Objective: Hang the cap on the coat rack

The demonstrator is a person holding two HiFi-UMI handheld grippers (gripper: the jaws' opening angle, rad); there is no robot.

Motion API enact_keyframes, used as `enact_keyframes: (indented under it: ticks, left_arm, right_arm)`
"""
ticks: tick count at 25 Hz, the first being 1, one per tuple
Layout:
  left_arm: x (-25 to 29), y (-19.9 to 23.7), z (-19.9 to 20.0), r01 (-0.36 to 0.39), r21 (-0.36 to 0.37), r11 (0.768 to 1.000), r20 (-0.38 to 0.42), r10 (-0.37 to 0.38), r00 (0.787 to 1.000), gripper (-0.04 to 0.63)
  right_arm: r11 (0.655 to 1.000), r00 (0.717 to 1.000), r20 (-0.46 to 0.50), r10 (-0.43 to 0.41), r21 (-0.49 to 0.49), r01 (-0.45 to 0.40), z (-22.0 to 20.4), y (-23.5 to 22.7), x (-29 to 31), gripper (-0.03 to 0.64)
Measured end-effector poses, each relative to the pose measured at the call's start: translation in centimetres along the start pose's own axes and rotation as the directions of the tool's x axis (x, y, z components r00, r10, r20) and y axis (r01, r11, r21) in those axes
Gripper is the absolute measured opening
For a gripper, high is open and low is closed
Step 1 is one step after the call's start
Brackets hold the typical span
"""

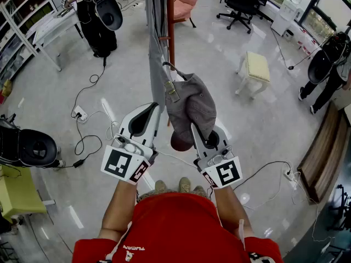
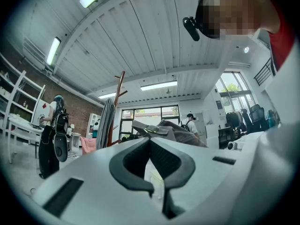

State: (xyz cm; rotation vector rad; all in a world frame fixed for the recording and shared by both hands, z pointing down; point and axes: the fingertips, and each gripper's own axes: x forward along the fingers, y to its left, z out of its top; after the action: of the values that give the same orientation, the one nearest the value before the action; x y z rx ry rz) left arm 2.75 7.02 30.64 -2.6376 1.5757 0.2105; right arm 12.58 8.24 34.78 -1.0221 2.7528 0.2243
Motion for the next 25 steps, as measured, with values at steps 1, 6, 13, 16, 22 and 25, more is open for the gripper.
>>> enact_keyframes:
  ticks: [1, 6, 13, 16, 22, 25]
  left_arm:
    - [0.2, -0.1, -0.2, -0.004, 0.002, 1.000, -0.001, 0.004, 1.000, 0.009]
    - [0.8, -0.6, -1.2, -0.030, 0.004, 1.000, -0.010, 0.030, 1.000, 0.009]
    - [2.0, -1.0, -1.9, -0.084, 0.015, 0.996, -0.027, 0.084, 0.996, 0.009]
    - [2.4, -1.3, -2.3, -0.100, 0.019, 0.995, -0.031, 0.101, 0.994, 0.009]
    - [2.7, 0.6, -3.0, -0.105, 0.010, 0.994, -0.042, 0.106, 0.994, 0.009]
    - [3.5, 1.9, -3.2, -0.089, 0.009, 0.996, -0.038, 0.090, 0.995, 0.009]
  right_arm:
    - [1.000, 1.000, 0.001, 0.007, 0.000, -0.007, -0.1, -0.2, -0.1, 0.032]
    - [1.000, 1.000, -0.010, 0.006, -0.018, -0.006, -0.8, -1.3, -0.4, 0.034]
    - [0.999, 0.998, -0.065, 0.013, -0.047, -0.016, -3.1, -3.2, -0.7, 0.034]
    - [0.998, 0.998, -0.071, 0.002, -0.056, -0.006, -4.1, -4.5, -0.6, 0.034]
    - [0.995, 0.992, -0.112, -0.065, -0.085, 0.056, -5.8, -6.2, 1.2, 0.034]
    - [0.993, 0.987, -0.138, -0.084, -0.096, 0.071, -7.3, -6.8, 2.6, 0.034]
